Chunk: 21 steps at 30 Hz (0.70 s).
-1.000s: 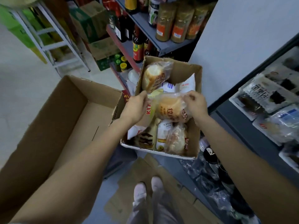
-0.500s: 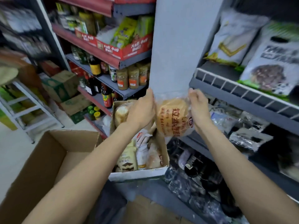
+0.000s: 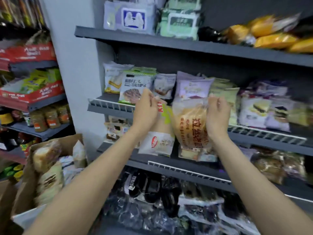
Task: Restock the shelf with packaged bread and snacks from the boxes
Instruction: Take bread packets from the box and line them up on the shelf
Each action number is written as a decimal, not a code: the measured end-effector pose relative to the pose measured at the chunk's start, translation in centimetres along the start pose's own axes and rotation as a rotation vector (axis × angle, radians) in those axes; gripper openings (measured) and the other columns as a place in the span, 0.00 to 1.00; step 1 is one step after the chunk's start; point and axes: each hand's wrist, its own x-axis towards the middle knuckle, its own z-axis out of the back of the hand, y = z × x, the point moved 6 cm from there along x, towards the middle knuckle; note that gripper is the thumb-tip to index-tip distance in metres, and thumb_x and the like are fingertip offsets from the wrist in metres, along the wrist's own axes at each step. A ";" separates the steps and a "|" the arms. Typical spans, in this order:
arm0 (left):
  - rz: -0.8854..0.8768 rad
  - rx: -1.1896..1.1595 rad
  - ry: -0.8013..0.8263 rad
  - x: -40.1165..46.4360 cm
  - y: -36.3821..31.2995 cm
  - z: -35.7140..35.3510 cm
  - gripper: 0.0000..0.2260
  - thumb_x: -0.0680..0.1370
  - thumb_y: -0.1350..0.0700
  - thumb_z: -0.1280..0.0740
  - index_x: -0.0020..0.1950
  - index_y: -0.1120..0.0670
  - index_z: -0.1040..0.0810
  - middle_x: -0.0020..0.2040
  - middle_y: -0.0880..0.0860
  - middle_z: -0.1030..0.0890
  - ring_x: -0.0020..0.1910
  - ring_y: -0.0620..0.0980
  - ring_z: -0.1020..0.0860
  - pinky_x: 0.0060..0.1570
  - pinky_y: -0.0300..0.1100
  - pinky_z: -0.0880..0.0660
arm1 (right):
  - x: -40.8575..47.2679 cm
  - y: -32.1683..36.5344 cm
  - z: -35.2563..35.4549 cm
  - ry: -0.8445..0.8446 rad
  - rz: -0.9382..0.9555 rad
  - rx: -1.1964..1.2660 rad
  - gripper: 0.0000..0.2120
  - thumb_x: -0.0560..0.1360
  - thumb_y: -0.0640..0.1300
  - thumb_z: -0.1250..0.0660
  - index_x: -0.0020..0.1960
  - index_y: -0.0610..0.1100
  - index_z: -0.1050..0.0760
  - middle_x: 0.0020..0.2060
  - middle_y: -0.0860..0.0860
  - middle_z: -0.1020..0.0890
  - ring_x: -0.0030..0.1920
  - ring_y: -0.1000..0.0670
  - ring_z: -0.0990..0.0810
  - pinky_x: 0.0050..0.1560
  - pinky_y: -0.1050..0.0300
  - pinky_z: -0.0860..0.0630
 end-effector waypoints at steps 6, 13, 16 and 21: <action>0.020 -0.389 0.116 -2.3 -11.4 -14.8 0.07 0.81 0.55 0.43 0.45 0.54 0.36 0.39 0.52 0.25 0.37 0.51 0.29 0.37 0.39 0.32 | 3.8 0.5 19.3 -0.155 0.121 -0.288 0.18 0.81 0.41 0.45 0.33 0.47 0.41 0.30 0.53 0.36 0.31 0.59 0.35 0.35 0.67 0.37; -0.074 -0.489 0.213 -2.4 -21.2 -29.4 0.12 0.82 0.59 0.44 0.39 0.48 0.38 0.36 0.48 0.32 0.38 0.46 0.32 0.39 0.39 0.36 | 9.1 -4.0 32.5 -0.162 0.088 -0.660 0.14 0.81 0.47 0.45 0.43 0.39 0.34 0.31 0.47 0.30 0.39 0.42 0.28 0.36 0.53 0.46; -0.069 -0.452 0.254 -1.1 -23.1 -35.7 0.09 0.82 0.57 0.45 0.42 0.53 0.36 0.36 0.47 0.33 0.39 0.47 0.33 0.37 0.40 0.38 | 12.1 -5.9 36.1 -0.100 0.120 -0.864 0.14 0.81 0.47 0.46 0.50 0.36 0.31 0.38 0.37 0.23 0.44 0.35 0.24 0.37 0.51 0.38; -0.033 -0.458 0.289 1.3 -25.8 -45.0 0.05 0.83 0.57 0.44 0.49 0.56 0.32 0.40 0.50 0.29 0.41 0.46 0.31 0.40 0.38 0.35 | 18.6 -10.1 41.2 -0.028 0.147 -1.110 0.13 0.82 0.46 0.48 0.57 0.38 0.32 0.44 0.35 0.21 0.46 0.34 0.22 0.39 0.48 0.31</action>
